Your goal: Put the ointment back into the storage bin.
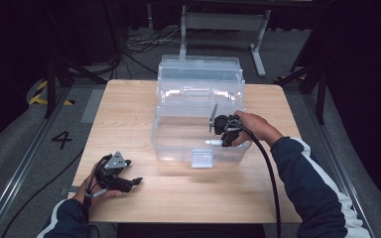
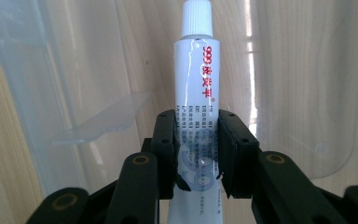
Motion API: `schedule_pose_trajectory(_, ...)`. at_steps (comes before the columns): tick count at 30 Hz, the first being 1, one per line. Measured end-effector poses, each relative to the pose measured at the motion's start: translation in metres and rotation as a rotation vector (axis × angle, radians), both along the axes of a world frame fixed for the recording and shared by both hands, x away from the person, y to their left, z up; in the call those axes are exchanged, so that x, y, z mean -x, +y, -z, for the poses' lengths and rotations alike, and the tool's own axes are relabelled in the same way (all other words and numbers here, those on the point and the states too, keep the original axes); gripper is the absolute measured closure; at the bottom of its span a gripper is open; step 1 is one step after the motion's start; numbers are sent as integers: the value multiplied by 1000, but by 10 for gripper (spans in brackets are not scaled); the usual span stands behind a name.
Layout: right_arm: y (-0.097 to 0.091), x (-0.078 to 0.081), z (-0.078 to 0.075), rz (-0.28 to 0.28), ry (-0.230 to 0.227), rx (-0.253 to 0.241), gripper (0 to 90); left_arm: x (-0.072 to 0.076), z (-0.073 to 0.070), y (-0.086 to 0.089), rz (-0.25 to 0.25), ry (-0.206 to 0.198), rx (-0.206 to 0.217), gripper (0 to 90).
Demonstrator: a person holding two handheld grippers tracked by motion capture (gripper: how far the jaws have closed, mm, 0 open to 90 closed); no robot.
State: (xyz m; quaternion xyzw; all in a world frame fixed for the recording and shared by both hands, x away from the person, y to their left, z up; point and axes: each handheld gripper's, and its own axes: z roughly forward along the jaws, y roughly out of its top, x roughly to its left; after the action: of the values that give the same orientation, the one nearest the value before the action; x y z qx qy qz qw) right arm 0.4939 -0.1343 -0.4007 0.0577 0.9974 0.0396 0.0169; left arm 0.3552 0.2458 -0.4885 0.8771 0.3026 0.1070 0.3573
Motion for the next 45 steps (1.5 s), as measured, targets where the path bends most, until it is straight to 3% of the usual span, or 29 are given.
schedule_pose_trajectory(16, -2, 3, -7, 12, -5, -32, 669, 1, 0, 0, -5, -2, -1, 207)
schedule_pose_trajectory(24, -11, 3, -13, 44, -27, -125, 655, 1, 0, 0, -5, -2, -1, 208)
schedule_pose_trajectory(27, -19, 3, -19, 70, -40, -197, 653, 1, 0, 0, -5, -2, -1, 207)
schedule_pose_trajectory(34, -35, 9, -32, 80, -106, -314, 654, 1, 0, 0, -6, -4, -2, 207)
schedule_pose_trajectory(36, -39, 11, -33, 71, -149, -349, 656, 1, 0, 0, -7, -4, -2, 207)
schedule_pose_trajectory(42, -47, 15, -34, 79, -160, -382, 654, 1, 0, -1, -10, -4, -1, 208)
schedule_pose_trajectory(45, -53, 17, -35, 92, -191, -420, 628, 1, 0, -1, -12, -5, -2, 208)
